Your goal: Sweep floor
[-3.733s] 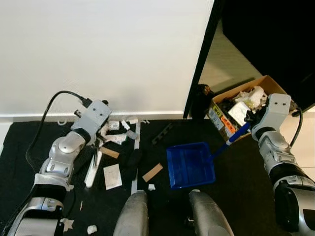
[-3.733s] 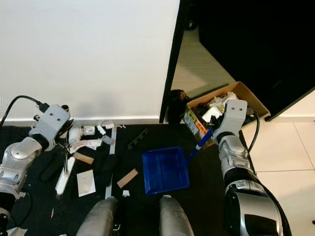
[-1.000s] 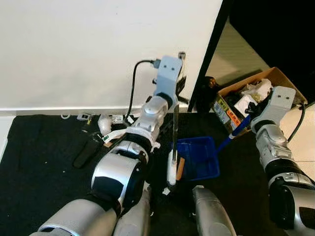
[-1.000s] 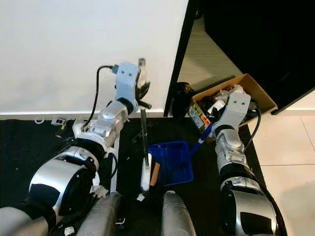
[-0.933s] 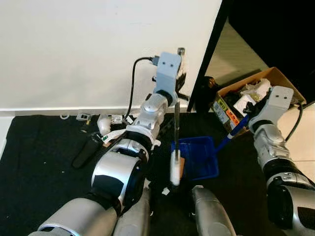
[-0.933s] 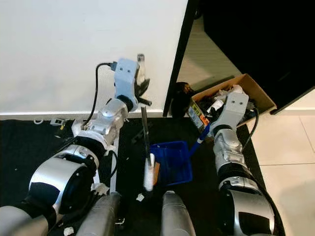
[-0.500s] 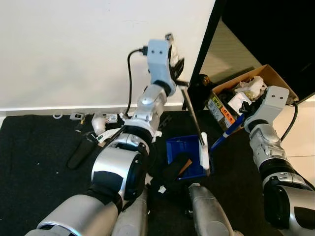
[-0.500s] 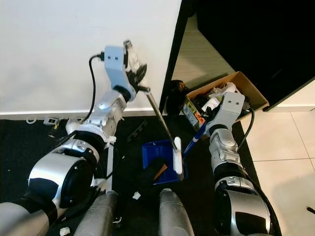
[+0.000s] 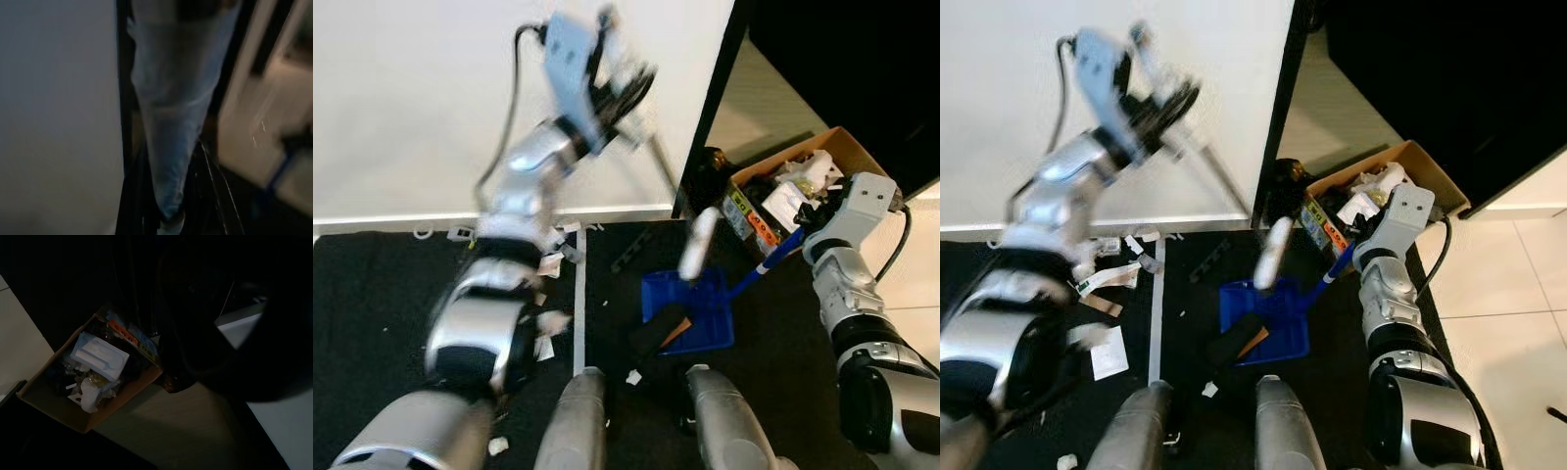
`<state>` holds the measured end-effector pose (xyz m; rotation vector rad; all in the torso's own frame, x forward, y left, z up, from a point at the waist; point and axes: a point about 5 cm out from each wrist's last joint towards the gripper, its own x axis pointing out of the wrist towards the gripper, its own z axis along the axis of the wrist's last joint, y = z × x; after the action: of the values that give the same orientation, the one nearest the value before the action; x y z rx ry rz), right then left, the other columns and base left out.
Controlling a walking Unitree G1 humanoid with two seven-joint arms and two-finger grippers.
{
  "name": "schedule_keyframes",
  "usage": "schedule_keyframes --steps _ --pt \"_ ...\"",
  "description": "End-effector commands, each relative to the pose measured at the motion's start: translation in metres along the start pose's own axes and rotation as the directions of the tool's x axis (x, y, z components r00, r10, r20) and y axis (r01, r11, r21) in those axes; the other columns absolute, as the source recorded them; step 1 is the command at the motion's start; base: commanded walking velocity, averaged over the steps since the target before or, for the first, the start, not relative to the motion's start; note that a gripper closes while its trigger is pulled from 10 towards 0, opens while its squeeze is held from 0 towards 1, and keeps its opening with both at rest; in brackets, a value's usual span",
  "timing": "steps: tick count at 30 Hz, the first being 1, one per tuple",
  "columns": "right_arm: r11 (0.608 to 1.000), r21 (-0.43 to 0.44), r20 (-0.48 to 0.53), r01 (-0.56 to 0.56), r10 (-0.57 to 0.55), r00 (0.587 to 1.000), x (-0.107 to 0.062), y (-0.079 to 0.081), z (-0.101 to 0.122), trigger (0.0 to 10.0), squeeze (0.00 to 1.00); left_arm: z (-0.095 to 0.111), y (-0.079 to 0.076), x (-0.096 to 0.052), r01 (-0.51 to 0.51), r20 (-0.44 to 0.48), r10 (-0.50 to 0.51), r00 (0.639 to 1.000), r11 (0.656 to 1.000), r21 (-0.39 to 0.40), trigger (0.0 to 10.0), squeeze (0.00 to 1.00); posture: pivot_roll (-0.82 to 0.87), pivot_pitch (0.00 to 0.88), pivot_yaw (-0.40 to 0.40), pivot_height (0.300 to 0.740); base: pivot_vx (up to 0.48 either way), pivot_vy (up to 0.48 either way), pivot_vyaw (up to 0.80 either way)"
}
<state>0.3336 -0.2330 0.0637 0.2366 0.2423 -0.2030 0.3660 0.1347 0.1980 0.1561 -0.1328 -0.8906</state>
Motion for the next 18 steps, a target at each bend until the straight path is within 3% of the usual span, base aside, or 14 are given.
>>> schedule_keyframes --steps 1,8,13,18 --pt "0.991 0.133 -0.146 -0.021 0.041 0.988 -0.008 0.009 -0.036 0.0 0.00 -0.007 -0.011 -0.003 0.105 -0.081 -0.103 0.991 0.994 0.020 10.0 0.00 0.05 0.173 -0.017 0.740 0.000 0.000 0.00" --pt "0.992 0.127 -0.143 -0.027 0.045 0.989 -0.007 0.009 -0.034 0.0 0.00 -0.029 -0.018 -0.020 0.081 -0.223 -0.063 0.973 0.994 0.070 10.0 0.00 0.05 0.172 -0.017 0.740 0.000 0.000 0.00" --pt "0.992 0.124 -0.134 -0.029 0.046 0.990 -0.006 0.009 -0.032 0.0 0.00 -0.038 -0.029 -0.022 0.091 -0.266 -0.064 0.962 0.992 0.089 10.0 0.00 0.04 0.174 -0.012 0.740 0.000 0.000 0.00" --pt "0.992 0.125 -0.129 -0.027 0.043 0.991 -0.006 0.009 -0.031 0.0 0.00 -0.050 -0.037 -0.018 0.001 -0.294 0.041 0.955 0.990 0.142 10.0 0.00 0.04 0.173 -0.009 0.740 0.000 0.000 0.00"
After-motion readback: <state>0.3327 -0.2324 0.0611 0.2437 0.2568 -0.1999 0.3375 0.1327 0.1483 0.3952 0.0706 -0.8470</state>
